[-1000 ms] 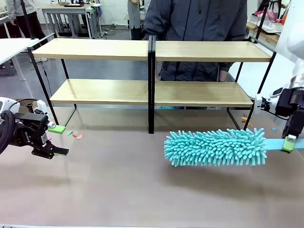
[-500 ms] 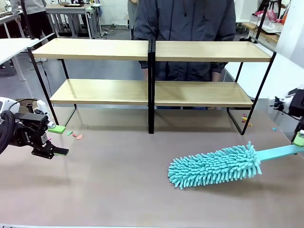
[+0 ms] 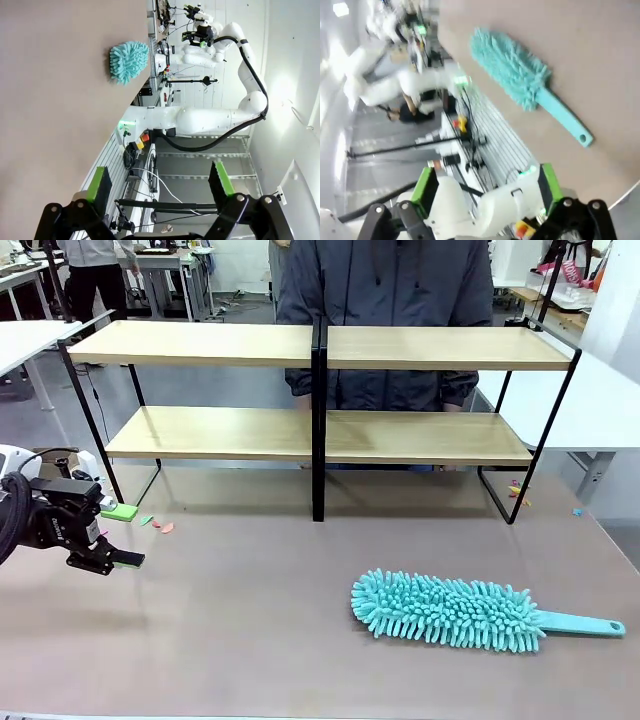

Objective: Clean the shelves.
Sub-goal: Place the Duster on the table.

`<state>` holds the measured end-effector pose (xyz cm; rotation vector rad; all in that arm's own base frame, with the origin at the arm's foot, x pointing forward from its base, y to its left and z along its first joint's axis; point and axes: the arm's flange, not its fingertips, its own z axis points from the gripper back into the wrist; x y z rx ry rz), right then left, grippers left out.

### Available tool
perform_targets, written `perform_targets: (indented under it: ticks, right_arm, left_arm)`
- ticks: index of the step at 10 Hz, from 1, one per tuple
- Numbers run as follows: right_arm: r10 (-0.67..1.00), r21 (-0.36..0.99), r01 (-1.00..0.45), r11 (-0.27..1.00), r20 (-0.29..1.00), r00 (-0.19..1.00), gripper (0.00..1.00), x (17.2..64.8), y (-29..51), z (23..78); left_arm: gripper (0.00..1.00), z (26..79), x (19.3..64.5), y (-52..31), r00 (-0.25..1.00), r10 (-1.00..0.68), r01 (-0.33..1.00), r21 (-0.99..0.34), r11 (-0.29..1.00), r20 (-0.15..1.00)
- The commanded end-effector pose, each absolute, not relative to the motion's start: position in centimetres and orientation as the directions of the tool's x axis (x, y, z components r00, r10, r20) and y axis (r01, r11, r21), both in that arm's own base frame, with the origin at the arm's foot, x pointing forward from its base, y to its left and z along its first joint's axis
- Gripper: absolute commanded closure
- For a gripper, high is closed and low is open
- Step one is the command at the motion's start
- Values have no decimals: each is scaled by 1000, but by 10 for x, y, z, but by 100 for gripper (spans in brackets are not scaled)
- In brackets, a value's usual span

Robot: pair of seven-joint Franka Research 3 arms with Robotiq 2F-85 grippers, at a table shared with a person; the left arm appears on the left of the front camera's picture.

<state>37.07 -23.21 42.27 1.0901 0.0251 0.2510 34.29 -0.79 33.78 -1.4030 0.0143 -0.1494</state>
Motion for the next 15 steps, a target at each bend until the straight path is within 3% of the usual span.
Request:
perform_targets:
  ticks: [1, 4, 5, 15]
  right_arm:
    - [88, 913, -152, 378, 128, 988, 0, 365, -223, 436]
    - [24, 972, -64, 228, 60, 998, 0, 343, -221, 455]
    - [68, 937, -118, 328, 102, 993, 0, 355, -236, 442]
    - [68, 937, -118, 328, 102, 993, 0, 355, -236, 442]
  left_arm:
    - [0, 342, 341, -9, 992, -110, 83, -986, 146, 67]
    - [0, 342, 341, -9, 992, -110, 83, -986, 146, 67]
    - [0, 342, 341, -9, 992, -110, 83, -986, 146, 67]
    - [0, 342, 341, -9, 992, -110, 83, -986, 146, 67]
